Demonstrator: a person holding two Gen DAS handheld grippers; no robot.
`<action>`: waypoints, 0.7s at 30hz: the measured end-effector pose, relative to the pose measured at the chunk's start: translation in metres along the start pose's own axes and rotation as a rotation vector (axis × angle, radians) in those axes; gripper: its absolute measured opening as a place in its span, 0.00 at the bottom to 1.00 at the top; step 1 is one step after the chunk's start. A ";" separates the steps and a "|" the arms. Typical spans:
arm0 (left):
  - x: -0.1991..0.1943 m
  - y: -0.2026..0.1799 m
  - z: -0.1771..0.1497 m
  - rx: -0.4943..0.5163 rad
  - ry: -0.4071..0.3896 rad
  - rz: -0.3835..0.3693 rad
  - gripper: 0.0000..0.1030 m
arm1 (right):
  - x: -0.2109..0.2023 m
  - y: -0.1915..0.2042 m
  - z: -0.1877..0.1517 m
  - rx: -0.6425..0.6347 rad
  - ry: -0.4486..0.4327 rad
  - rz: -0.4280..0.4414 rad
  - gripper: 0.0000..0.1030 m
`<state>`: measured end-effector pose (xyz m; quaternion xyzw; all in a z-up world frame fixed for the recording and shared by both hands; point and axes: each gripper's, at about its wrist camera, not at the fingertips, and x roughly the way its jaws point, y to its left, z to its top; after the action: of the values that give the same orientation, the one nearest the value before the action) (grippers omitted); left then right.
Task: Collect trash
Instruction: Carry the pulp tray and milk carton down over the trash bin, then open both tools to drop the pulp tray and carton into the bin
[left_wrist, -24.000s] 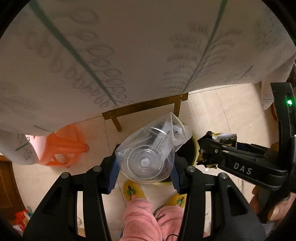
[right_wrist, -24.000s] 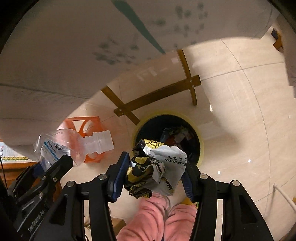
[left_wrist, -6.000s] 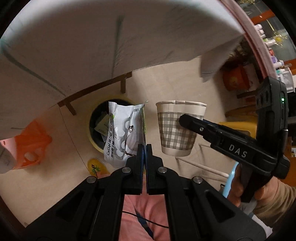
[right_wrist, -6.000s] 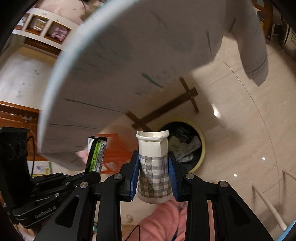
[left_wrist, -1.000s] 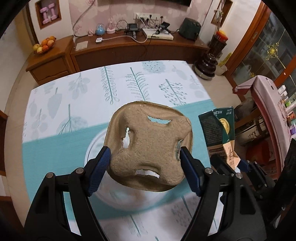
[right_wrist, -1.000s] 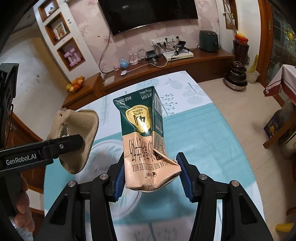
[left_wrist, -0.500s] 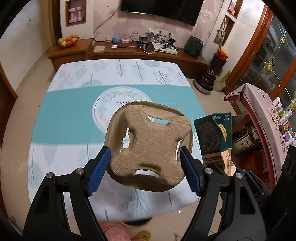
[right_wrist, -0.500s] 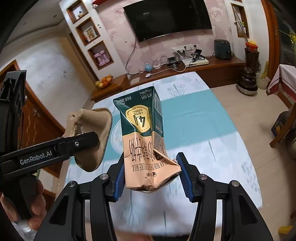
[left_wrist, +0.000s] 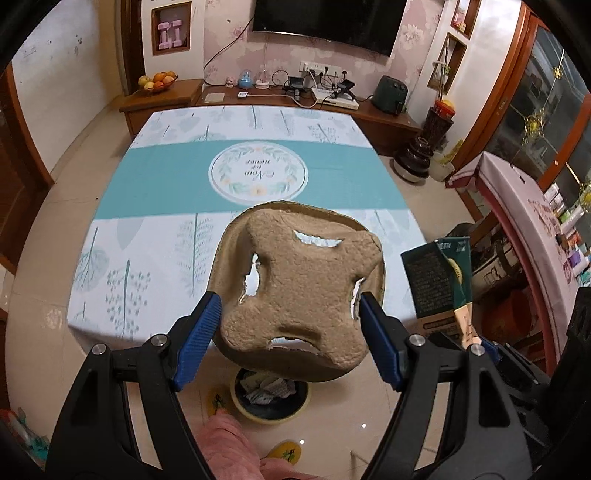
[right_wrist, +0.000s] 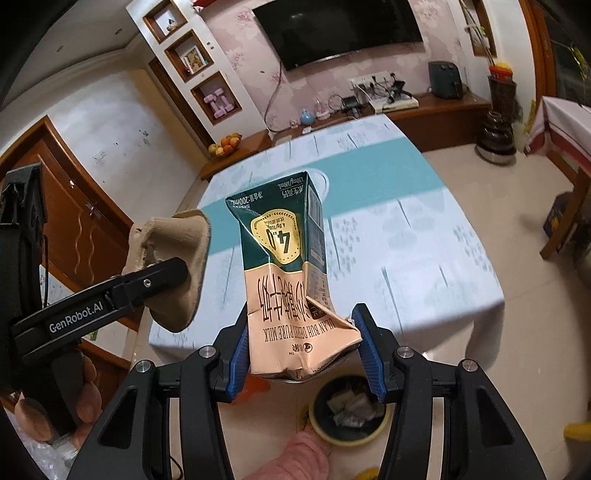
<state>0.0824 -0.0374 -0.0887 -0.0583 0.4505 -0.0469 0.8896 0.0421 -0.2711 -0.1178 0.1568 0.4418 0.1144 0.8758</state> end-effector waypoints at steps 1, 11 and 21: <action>0.001 0.000 -0.004 0.003 0.005 0.004 0.71 | -0.003 -0.001 -0.008 0.007 0.006 -0.003 0.50; 0.041 0.009 -0.078 0.054 0.117 -0.023 0.71 | 0.024 -0.008 -0.077 0.015 0.143 -0.048 0.50; 0.165 0.040 -0.173 0.099 0.332 -0.064 0.71 | 0.142 -0.046 -0.185 0.160 0.389 -0.128 0.50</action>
<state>0.0416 -0.0308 -0.3273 -0.0201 0.5863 -0.1062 0.8029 -0.0221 -0.2335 -0.3442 0.1726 0.6193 0.0514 0.7642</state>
